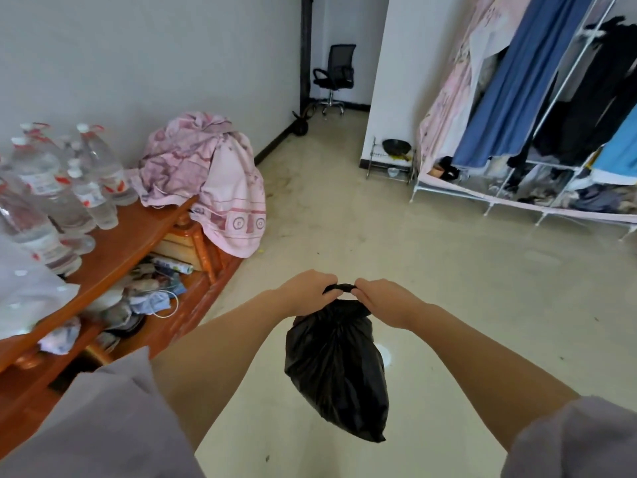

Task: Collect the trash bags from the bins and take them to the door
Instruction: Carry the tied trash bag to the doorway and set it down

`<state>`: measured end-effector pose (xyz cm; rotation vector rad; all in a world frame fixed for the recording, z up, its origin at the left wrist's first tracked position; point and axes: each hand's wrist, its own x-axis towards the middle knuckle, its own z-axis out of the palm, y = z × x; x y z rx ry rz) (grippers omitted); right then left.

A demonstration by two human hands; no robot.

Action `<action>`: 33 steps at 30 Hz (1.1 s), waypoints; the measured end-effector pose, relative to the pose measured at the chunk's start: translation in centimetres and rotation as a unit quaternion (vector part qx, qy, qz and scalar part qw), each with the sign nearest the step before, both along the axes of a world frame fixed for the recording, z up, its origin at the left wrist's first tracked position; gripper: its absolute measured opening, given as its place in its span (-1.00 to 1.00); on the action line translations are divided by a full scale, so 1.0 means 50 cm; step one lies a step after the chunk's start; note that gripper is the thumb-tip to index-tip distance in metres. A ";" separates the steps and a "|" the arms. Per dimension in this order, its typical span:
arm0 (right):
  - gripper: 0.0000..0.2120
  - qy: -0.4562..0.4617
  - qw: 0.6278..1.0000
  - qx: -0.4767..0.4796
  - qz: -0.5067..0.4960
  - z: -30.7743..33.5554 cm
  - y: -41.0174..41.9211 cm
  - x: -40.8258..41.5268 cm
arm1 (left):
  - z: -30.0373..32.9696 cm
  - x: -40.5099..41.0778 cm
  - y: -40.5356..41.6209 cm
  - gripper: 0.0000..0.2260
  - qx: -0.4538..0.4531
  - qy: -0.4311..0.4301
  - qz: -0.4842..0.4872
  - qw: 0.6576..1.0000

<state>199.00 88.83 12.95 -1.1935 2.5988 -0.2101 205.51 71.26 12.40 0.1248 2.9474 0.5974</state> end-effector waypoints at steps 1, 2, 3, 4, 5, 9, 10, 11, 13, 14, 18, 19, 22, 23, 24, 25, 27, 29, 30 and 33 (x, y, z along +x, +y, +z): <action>-0.76 0.000 1.000 -0.004 -0.001 0.002 -0.003 -0.044 | 0.000 -0.040 -0.003 -0.79 0.005 0.003 0.001 1.000; -0.76 -0.001 1.000 -0.006 -0.001 0.004 -0.009 -0.085 | 0.000 -0.079 -0.008 -0.79 0.009 0.006 0.003 1.000; -0.76 -0.002 1.000 -0.005 0.001 0.001 -0.016 -0.124 | -0.003 -0.116 -0.014 -0.78 0.011 0.004 0.006 1.000; -0.77 -0.004 1.000 -0.002 0.005 -0.005 -0.025 -0.160 | -0.007 -0.153 -0.023 -0.78 0.009 0.000 0.008 1.000; -0.77 -0.007 1.000 0.000 0.008 -0.011 -0.035 -0.197 | -0.012 -0.192 -0.033 -0.78 0.009 -0.007 0.009 1.000; -0.77 -0.013 1.000 0.008 0.006 -0.033 -0.083 -0.362 | -0.039 -0.361 -0.076 -0.76 0.018 -0.017 0.013 1.000; -0.77 -0.016 1.000 0.006 0.000 -0.039 -0.096 -0.412 | -0.046 -0.408 -0.090 -0.75 0.024 -0.015 0.016 0.999; -0.76 -0.020 1.000 0.005 -0.006 -0.043 -0.112 -0.463 | -0.052 -0.457 -0.106 -0.75 0.029 -0.011 0.020 0.999; -0.75 -0.020 1.000 0.009 -0.012 -0.045 -0.147 -0.565 | -0.059 -0.558 -0.142 -0.76 0.030 -0.009 0.019 0.999; -0.75 -0.021 1.000 0.008 -0.016 -0.043 -0.165 -0.615 | -0.060 -0.611 -0.162 -0.76 0.028 -0.012 0.014 0.999; -0.75 -0.022 0.999 0.001 -0.030 -0.023 -0.232 -0.801 | -0.031 -0.819 -0.237 -0.77 0.008 -0.012 -0.009 1.000; -0.76 -0.021 0.999 -0.003 -0.035 -0.018 -0.245 -0.844 | -0.024 -0.866 -0.252 -0.77 0.005 -0.011 -0.016 1.000; -0.75 -0.024 0.999 -0.001 -0.047 -0.013 -0.279 -0.973 | -0.015 -1.000 -0.289 -0.75 -0.004 -0.016 -0.030 0.999; -0.75 -0.024 0.999 0.004 -0.046 -0.015 -0.291 -1.020 | -0.015 -1.044 -0.299 -0.75 -0.006 -0.018 -0.033 0.999; -0.75 -0.023 0.999 0.004 -0.044 -0.017 -0.303 -1.066 | -0.017 -1.087 -0.311 -0.75 -0.007 -0.018 -0.034 0.999; -0.75 -0.022 0.999 0.004 -0.042 -0.020 -0.318 -1.114 | -0.019 -1.132 -0.323 -0.75 -0.007 -0.018 -0.033 0.999; -0.76 -0.017 0.999 0.009 -0.032 -0.025 -0.349 -1.211 | -0.029 -1.226 -0.352 -0.75 -0.005 -0.017 -0.025 1.000; -0.76 -0.014 1.000 0.008 -0.023 -0.031 -0.379 -1.313 | -0.038 -1.325 -0.381 -0.76 -0.001 -0.019 -0.015 1.000; -0.76 -0.012 1.000 0.006 -0.018 -0.034 -0.392 -1.364 | -0.039 -1.377 -0.394 -0.76 -0.003 -0.018 -0.013 1.000; -0.76 -0.015 1.000 0.014 0.000 -0.038 -0.429 -1.524 | -0.040 -1.523 -0.425 -0.78 0.000 -0.021 0.000 1.000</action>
